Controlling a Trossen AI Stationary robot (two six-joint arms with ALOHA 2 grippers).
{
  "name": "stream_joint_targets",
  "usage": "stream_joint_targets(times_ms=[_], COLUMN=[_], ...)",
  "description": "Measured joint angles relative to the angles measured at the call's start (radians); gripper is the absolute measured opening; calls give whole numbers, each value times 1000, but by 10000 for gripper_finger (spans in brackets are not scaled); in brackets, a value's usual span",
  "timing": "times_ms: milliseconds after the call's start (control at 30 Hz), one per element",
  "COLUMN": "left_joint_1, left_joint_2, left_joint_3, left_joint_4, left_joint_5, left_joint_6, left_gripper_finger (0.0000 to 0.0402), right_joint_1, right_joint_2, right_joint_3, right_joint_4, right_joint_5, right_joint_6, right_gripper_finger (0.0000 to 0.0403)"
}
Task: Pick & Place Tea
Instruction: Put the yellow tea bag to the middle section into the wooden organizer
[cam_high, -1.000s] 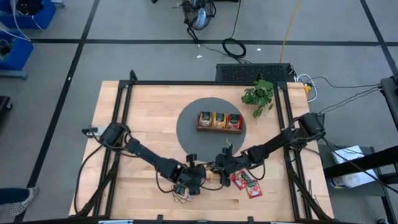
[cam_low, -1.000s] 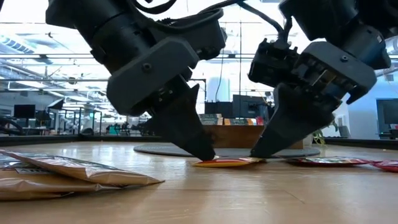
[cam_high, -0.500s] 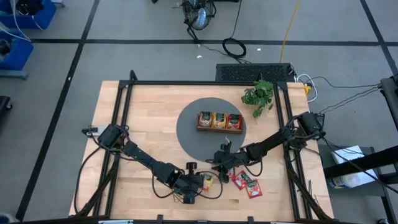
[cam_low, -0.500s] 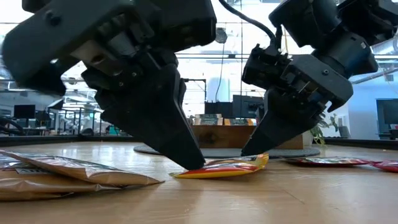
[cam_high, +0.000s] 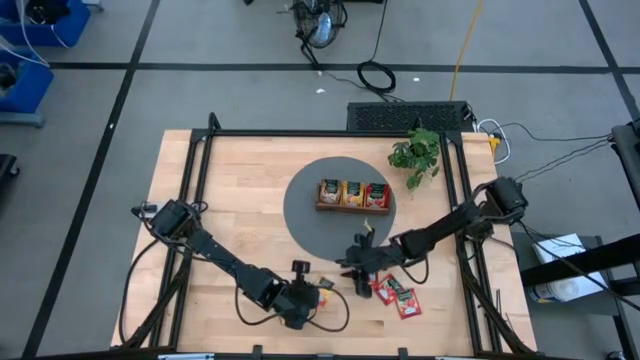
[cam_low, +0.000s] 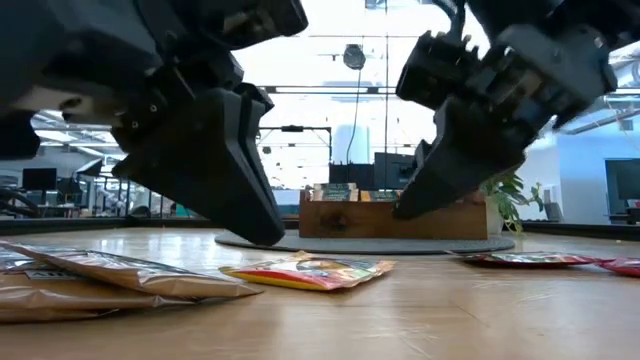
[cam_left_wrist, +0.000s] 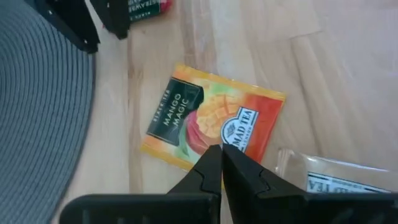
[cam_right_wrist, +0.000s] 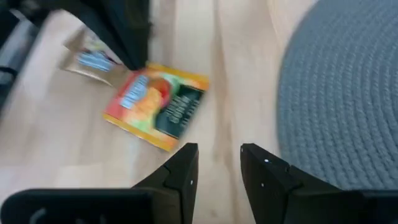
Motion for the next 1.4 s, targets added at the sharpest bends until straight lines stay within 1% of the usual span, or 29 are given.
stream_joint_targets(times_ms=[133, 267, 433, 500, 633, 733, 833, 967, 1067, 1133, 1300, 1400], left_joint_1=[-5, -7, -21, -24, -19, -6, 9, 28, 41, 47, 62, 69], left_joint_2=[0, 0, -2, -2, -2, 0, 6, 13, 13, 11, 10, 9], left_joint_3=[1, 2, 2, 2, 3, 4, 4, 2, -25, -46, -105, -120], left_joint_4=[15, -4, -23, -36, -26, -29, -29, -23, 15, 54, 151, 171], left_joint_5=[-6, 3, 63, 81, 76, 72, 67, 72, 82, 83, 84, 87], left_joint_6=[29, 21, -13, -31, -27, -22, 19, 30, 29, 29, 17, -6], left_gripper_finger=[21, 21, 21, 21, 21, 21, 21, 21, 21, 21, 21, 21], right_joint_1=[11, 16, 33, 40, 38, 35, 17, -24, -42, -48, -48, -39], right_joint_2=[-15, -9, -2, 2, 8, 32, 51, 88, 122, 140, 144, 144], right_joint_3=[0, 0, 1, 1, 1, 1, 2, 3, 5, 6, 5, 4], right_joint_4=[0, -23, -27, -34, -13, 53, 51, 59, 136, 169, 144, 156], right_joint_5=[-8, -60, -156, -159, -155, -161, -181, -212, -272, -281, -285, -305], right_joint_6=[46, 125, 218, 226, 229, 234, 241, 258, 252, 254, 282, 329], right_gripper_finger=[109, 109, 109, 109, 109, 109, 109, 110, 110, 110, 110, 110])
